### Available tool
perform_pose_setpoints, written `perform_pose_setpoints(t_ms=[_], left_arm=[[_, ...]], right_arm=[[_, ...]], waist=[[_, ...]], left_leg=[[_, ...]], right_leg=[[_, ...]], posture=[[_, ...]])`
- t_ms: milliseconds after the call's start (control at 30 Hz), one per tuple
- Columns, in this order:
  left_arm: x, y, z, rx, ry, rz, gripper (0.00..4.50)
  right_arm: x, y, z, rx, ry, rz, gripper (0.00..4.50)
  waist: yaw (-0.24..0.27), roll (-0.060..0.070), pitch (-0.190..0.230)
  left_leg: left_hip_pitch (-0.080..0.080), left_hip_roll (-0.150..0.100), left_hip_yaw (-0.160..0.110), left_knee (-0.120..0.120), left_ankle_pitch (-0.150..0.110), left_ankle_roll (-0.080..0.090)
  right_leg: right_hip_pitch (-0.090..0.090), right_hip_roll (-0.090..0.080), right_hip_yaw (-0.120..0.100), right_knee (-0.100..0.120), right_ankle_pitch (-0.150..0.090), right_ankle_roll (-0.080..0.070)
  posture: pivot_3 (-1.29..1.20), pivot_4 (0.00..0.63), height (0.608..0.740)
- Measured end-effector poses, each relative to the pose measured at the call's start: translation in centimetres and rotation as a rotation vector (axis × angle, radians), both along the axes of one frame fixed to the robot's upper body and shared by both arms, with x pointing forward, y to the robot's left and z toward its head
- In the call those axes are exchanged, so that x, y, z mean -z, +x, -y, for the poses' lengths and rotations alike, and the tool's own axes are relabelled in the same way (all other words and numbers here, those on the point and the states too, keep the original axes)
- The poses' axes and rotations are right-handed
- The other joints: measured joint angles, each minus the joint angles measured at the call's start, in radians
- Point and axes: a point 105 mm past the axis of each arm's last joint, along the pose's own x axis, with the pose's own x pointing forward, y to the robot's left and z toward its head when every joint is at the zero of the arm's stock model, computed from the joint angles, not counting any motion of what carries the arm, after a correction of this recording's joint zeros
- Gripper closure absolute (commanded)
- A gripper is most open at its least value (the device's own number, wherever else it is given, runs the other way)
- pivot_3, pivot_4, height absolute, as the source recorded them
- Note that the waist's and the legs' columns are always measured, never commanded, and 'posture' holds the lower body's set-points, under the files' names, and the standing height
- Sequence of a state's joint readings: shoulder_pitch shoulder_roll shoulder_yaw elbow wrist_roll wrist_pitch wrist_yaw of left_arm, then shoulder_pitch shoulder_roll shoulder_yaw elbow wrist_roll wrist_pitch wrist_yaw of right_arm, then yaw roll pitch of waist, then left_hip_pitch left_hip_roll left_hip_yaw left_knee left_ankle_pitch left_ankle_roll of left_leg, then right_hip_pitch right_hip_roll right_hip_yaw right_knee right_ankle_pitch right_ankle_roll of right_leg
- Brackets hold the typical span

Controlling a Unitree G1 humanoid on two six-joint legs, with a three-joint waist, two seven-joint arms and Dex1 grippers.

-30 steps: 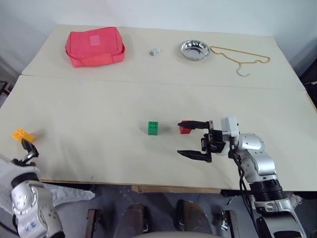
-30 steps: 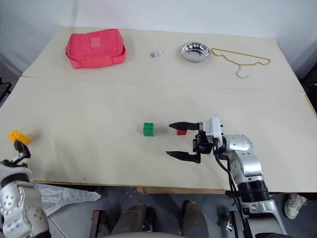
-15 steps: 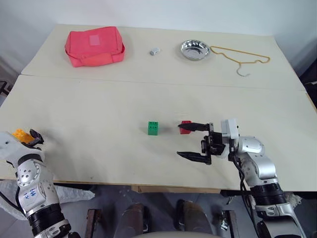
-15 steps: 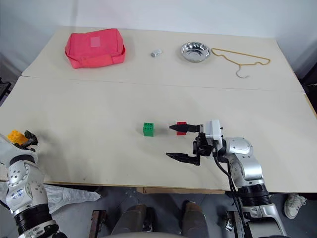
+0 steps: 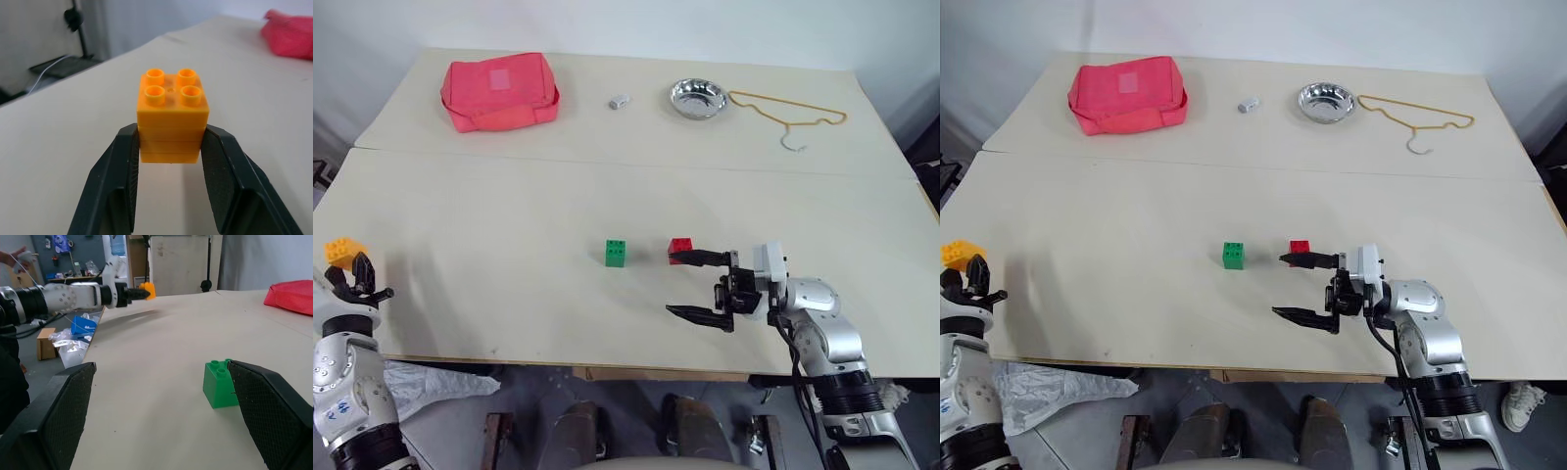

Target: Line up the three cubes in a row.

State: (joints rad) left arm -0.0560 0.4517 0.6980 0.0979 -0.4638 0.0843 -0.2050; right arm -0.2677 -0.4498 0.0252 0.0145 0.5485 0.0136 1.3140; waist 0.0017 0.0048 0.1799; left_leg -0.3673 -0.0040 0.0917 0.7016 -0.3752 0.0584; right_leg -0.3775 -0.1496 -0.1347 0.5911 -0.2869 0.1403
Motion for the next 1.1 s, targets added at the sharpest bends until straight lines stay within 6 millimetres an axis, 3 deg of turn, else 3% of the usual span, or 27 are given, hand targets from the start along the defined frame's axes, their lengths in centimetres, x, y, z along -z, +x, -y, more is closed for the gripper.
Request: perform_pose_setpoints(t_ms=[67,167,267,500,600,833,1033,1100], left_arm=[[-1.5,0.9,2.0,0.173,0.084,0.034,2.94],[-4.0,3.3,8.3,0.668,0.262,0.026,2.94],[-5.4,5.5,12.8,1.048,0.458,-0.050,2.94],[-2.8,7.7,17.5,1.493,0.611,-0.190,2.94],[-1.7,8.0,18.2,1.589,0.660,-0.240,2.94],[0.0,9.2,19.6,1.618,0.696,-0.301,2.94],[0.3,9.5,19.9,1.627,0.711,-0.333,2.94],[0.4,9.5,19.7,1.624,0.693,-0.339,2.30]], right_arm=[[-0.1,-0.1,0.1,0.010,0.003,0.010,0.00],[-0.1,-0.1,0.7,0.043,-0.006,0.019,0.00],[-0.2,0.2,1.7,0.104,-0.011,0.023,0.00],[-0.4,0.1,3.3,0.220,-0.021,0.043,0.00],[-0.4,-0.2,3.5,0.242,-0.028,0.048,0.00],[-0.9,-0.8,4.3,0.296,-0.048,0.068,0.00],[-1.1,-1.2,4.5,0.311,-0.060,0.069,0.00],[-1.1,-1.2,4.6,0.314,-0.065,0.067,0.00]], waist=[[0.000,0.000,0.000],[0.008,0.000,0.000],[0.010,0.001,0.000],[-0.011,0.002,0.000],[-0.022,0.002,0.000],[-0.026,0.001,0.000],[-0.024,0.001,0.000],[-0.025,0.001,0.000]], left_leg=[[0.000,0.000,0.000,0.000,0.000,0.000],[0.000,-0.001,0.001,0.000,0.000,0.000],[0.000,-0.001,0.005,-0.001,0.000,-0.001],[-0.004,0.000,0.017,-0.005,0.000,-0.003],[-0.004,0.001,0.021,-0.006,0.000,-0.004],[-0.004,0.001,0.018,-0.004,0.000,-0.003],[-0.005,0.001,0.017,-0.002,0.000,-0.002],[-0.005,0.001,0.017,-0.002,0.001,-0.002]], right_leg=[[0.000,0.000,0.000,0.000,0.000,0.000],[0.000,0.000,0.000,0.000,0.000,0.000],[-0.001,0.001,0.000,0.000,0.000,0.000],[-0.014,0.004,-0.012,0.002,-0.001,-0.002],[-0.015,0.003,-0.018,0.002,-0.002,-0.003],[-0.015,0.000,-0.019,0.005,-0.002,-0.003],[-0.014,-0.001,-0.020,0.006,-0.001,-0.003],[-0.014,-0.001,-0.020,0.007,-0.001,-0.003]], posture=[[0.00,0.150,0.740],[0.00,0.150,0.740],[0.00,0.150,0.740],[0.00,0.150,0.740],[0.00,0.150,0.740],[0.00,0.150,0.740],[0.00,0.150,0.740],[0.00,0.150,0.740]])
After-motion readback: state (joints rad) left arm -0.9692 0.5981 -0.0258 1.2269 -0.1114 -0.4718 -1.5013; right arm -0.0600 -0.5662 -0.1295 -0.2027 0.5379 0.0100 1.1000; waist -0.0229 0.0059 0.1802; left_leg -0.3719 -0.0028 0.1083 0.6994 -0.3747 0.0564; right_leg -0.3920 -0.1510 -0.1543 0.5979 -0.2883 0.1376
